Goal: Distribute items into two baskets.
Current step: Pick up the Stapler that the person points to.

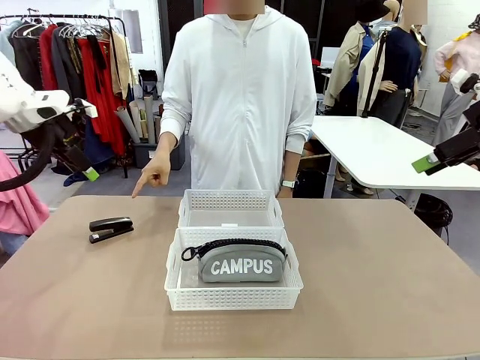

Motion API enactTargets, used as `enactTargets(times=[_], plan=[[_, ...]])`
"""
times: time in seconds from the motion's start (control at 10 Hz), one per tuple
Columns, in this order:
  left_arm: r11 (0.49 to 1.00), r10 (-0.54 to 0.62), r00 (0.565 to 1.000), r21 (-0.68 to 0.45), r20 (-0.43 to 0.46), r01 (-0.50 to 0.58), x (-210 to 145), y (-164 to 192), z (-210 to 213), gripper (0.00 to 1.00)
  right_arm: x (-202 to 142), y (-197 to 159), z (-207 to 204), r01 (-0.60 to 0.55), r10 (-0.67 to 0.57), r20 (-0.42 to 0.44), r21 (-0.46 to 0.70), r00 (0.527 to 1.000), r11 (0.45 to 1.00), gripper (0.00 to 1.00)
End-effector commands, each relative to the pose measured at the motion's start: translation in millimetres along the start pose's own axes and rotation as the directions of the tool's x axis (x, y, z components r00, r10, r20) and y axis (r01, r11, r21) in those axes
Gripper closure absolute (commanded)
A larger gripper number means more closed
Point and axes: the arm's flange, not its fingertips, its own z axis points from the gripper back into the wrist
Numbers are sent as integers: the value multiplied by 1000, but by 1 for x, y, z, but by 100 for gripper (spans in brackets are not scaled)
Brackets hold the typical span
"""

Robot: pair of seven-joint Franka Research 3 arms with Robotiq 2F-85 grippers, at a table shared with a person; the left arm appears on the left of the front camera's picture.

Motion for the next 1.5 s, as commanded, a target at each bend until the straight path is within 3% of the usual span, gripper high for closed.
enactTargets(times=[0.0,0.3,0.7,1.4], plan=[[999,-42,993,5,-109,43,14,15,-6,0,-1,2,-1,-10,10,20,9,1000,1000,0],[995,-98,968,-48,-231,89,23,19,-35,0,-1,2,-1,-10,10,20,9,1000,1000,0],[982,-168,935,-133,-313,132,32,15,-71,0,-1,2,-1,-10,10,20,9,1000,1000,0],[965,-243,912,-178,-331,193,7,13,-124,0,-1,2,-1,-10,10,20,9,1000,1000,0]])
